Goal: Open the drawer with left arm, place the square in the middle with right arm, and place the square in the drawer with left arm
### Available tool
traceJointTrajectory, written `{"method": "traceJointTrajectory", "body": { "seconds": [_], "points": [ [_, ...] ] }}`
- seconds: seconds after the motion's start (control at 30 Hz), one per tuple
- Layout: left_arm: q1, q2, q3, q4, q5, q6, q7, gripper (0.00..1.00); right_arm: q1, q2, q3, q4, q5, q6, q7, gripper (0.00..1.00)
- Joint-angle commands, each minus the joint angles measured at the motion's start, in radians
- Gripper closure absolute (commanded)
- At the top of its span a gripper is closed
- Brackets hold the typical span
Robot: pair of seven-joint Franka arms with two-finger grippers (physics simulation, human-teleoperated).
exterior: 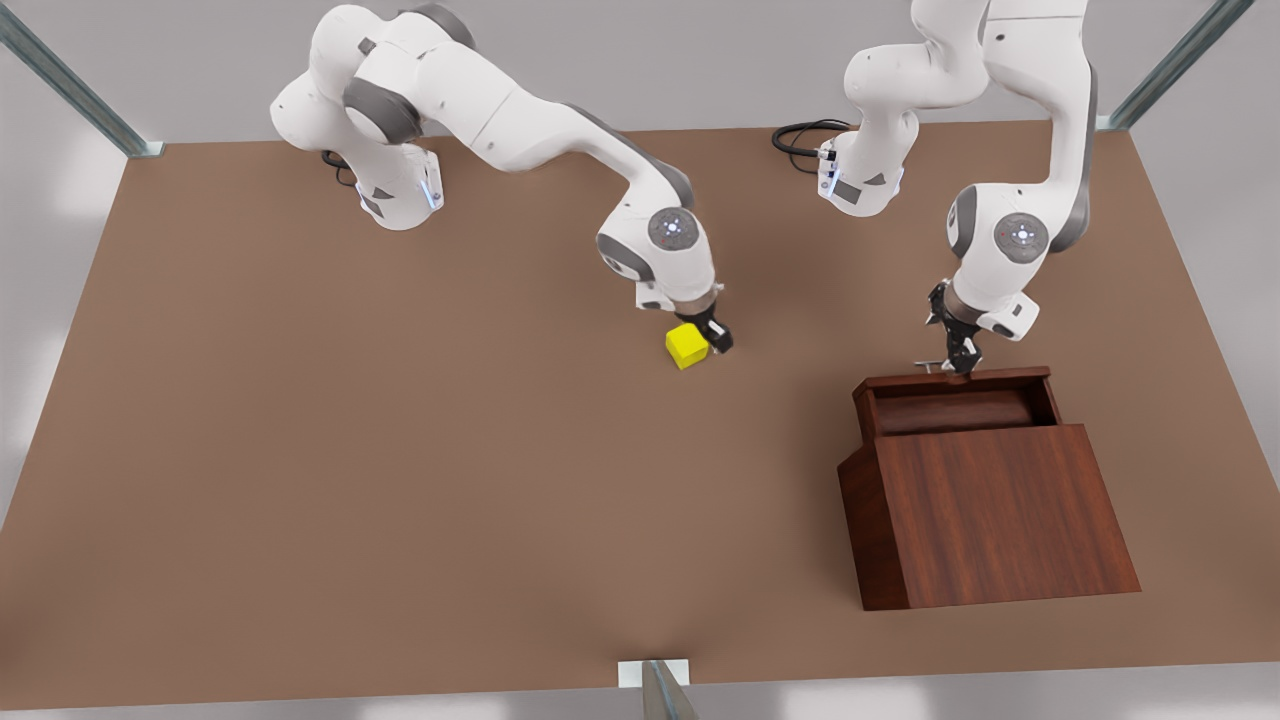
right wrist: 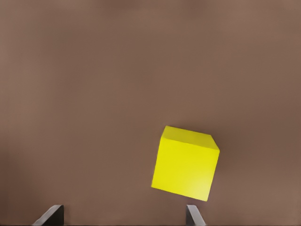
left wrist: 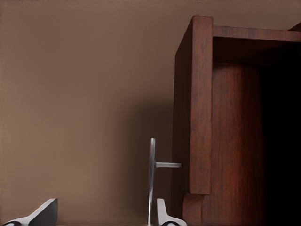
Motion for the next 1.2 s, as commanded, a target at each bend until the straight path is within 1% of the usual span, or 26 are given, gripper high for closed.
{"method": "traceJointTrajectory", "body": {
  "seconds": [0.0,0.03,0.07,0.1,0.13,0.17,0.23,0.27,0.3,0.5,0.6,0.63,0.67,0.7,0.73,0.77,0.8,0.83,0.87,0.9,0.93,1.0,1.03,1.07,1.1,1.17],
  "points": [
    [-0.001,-0.002,0.001,0.000,0.000,0.000,-0.001,0.00,-0.033,-0.025,0.000,0.001,0.002,-0.059,-0.067,0.00],
    [-0.001,-0.003,0.001,0.000,0.000,0.000,0.000,0.00,-0.103,-0.077,0.002,0.003,0.005,-0.143,-0.191,0.00],
    [-0.001,-0.002,0.001,0.000,0.000,0.001,0.000,0.00,-0.199,-0.158,-0.001,-0.006,-0.002,-0.191,-0.385,0.00],
    [-0.001,-0.002,0.000,0.000,0.000,0.001,-0.001,0.00,-0.320,-0.234,-0.001,-0.012,-0.002,-0.301,-0.642,0.00],
    [-0.001,0.000,0.001,0.000,0.000,0.001,-0.001,0.00,-0.424,-0.266,-0.001,-0.012,0.002,-0.416,-1.018,0.00],
    [-0.001,0.000,0.001,0.000,0.000,0.000,-0.001,0.00,-0.539,-0.316,-0.003,-0.012,0.003,-0.512,-1.280,0.00],
    [-0.001,-0.006,0.000,0.000,0.000,-0.014,-0.001,0.00,-0.743,-0.416,-0.003,-0.019,0.003,-0.651,-1.530,0.00],
    [-0.001,-0.009,0.000,0.000,0.000,-0.020,-0.001,0.00,-0.834,-0.436,-0.001,-0.017,0.011,-0.656,-1.730,0.00],
    [-0.001,-0.012,0.000,0.000,0.000,-0.022,-0.001,0.00,-0.883,-0.439,-0.003,-0.005,0.014,-0.690,-1.865,0.00],
    [-0.001,-0.014,0.000,0.000,-0.001,-0.039,-0.004,0.00,-0.871,-0.430,0.000,0.020,-0.005,-0.660,-1.847,0.00],
    [-0.001,-0.023,0.000,0.002,-0.001,-0.065,-0.004,0.00,-0.880,-0.479,-0.004,0.000,-0.009,-0.664,-1.831,0.00],
    [-0.001,-0.031,0.000,0.003,-0.001,-0.082,-0.001,0.00,-0.864,-0.591,-0.044,-0.132,-0.008,-0.634,-1.824,0.00],
    [-0.001,-0.048,-0.002,0.008,-0.001,-0.108,0.000,0.00,-0.828,-0.634,-0.090,-0.193,-0.008,-0.601,-1.825,0.00],
    [-0.001,-0.057,-0.008,0.012,-0.001,-0.143,0.002,0.00,-0.786,-0.626,-0.144,-0.192,-0.008,-0.599,-1.825,0.00],
    [-0.001,-0.087,-0.020,0.038,-0.001,-0.216,0.002,0.00,-0.788,-0.617,-0.143,-0.175,-0.008,-0.601,-1.825,0.00],
    [-0.001,-0.107,-0.057,0.104,-0.004,-0.333,-0.001,0.00,-0.785,-0.613,-0.144,-0.174,-0.008,-0.601,-1.824,0.00],
    [-0.001,-0.101,-0.114,0.228,-0.013,-0.505,0.000,0.00,-0.780,-0.585,-0.143,-0.149,-0.011,-0.607,-1.818,0.00],
    [-0.001,-0.060,-0.164,0.388,-0.047,-0.660,0.002,0.00,-0.774,-0.563,-0.143,-0.115,-0.008,-0.613,-1.812,0.00],
    [-0.001,0.004,-0.209,0.535,-0.063,-0.750,0.006,0.00,-0.774,-0.563,-0.143,-0.106,-0.005,-0.611,-1.815,0.00],
    [-0.002,0.064,-0.287,0.623,-0.056,-0.761,0.063,0.00,-0.775,-0.563,-0.144,-0.095,-0.006,-0.613,-1.815,0.00],
    [-0.002,0.126,-0.402,0.718,-0.046,-0.763,0.306,0.00,-0.785,-0.563,-0.147,-0.095,-0.002,-0.613,-1.816,0.00],
    [-0.004,0.265,-0.597,0.836,0.064,-0.777,0.825,0.00,-0.786,-0.563,-0.150,-0.081,-0.006,-0.624,-1.824,0.00],
    [-0.004,0.328,-0.652,0.888,0.077,-0.777,0.946,0.00,-0.783,-0.565,-0.150,-0.066,-0.006,-0.644,-1.821,0.00],
    [-0.004,0.405,-0.718,0.943,0.075,-0.775,1.197,0.00,-0.775,-0.545,-0.149,-0.066,-0.009,-0.645,-1.813,0.00],
    [-0.044,0.471,-0.720,0.977,0.075,-0.760,1.377,0.00,-0.785,-0.542,-0.149,-0.066,-0.005,-0.651,-1.815,0.00],
    [-0.111,0.546,-0.714,0.963,0.105,-0.617,1.389,0.00,-0.775,-0.534,-0.147,-0.071,-0.003,-0.639,-1.811,0.00]
  ]
}}
